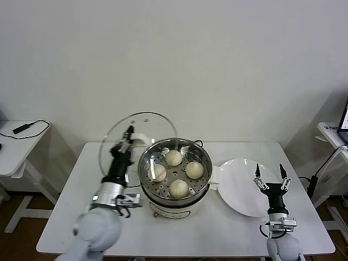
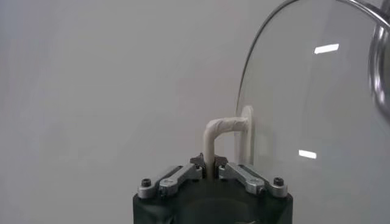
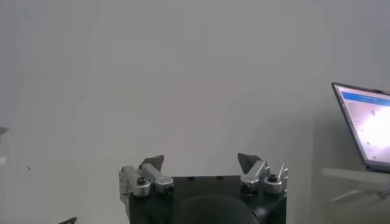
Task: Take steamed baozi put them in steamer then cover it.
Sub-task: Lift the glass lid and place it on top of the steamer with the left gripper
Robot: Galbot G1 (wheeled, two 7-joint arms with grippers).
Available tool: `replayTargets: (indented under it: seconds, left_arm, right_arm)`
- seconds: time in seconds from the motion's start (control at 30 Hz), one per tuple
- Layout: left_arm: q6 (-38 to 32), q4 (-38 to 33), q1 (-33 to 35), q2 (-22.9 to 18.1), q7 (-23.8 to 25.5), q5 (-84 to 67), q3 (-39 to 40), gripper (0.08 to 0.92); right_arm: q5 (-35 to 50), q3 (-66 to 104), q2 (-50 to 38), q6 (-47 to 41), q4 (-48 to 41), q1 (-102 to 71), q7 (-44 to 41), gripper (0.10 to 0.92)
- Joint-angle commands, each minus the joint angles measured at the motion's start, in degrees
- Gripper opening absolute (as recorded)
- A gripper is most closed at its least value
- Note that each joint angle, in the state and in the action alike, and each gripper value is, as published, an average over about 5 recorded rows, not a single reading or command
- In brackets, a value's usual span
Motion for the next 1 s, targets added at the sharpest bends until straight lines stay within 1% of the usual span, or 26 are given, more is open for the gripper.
replayTargets:
  seconds: [0.03, 0.2, 0.53, 0.77, 1.0]
  left_arm:
    - [8.5, 5.8, -10.1, -8.0, 9.7, 14.5, 18.5, 0.194]
    - [8.0, 8.8, -10.0, -8.9, 12.0, 18.1, 19.6, 0.194]
    - [7.1, 13.2, -10.7, -10.0, 13.2, 22.1, 19.2, 0.194]
    - [7.0, 14.9, -10.8, -10.0, 15.3, 22.7, 18.6, 0.194]
    - [7.2, 15.6, -10.6, -10.5, 15.8, 21.9, 18.6, 0.194]
  right_arm:
    - [-0.3, 0.1, 0.8, 0.0, -0.7, 0.1, 0.0, 0.823]
    - [-0.3, 0.3, 1.1, 0.2, -1.2, 0.4, 0.0, 0.823]
    - [-0.5, 0.2, 1.6, 0.4, -1.9, 0.8, -0.1, 0.823]
    - [-0.7, 0.1, 1.8, 0.4, -2.1, 0.9, -0.1, 0.823]
    - [-0.7, 0.2, 1.8, 0.5, -2.3, 1.0, -0.2, 0.823]
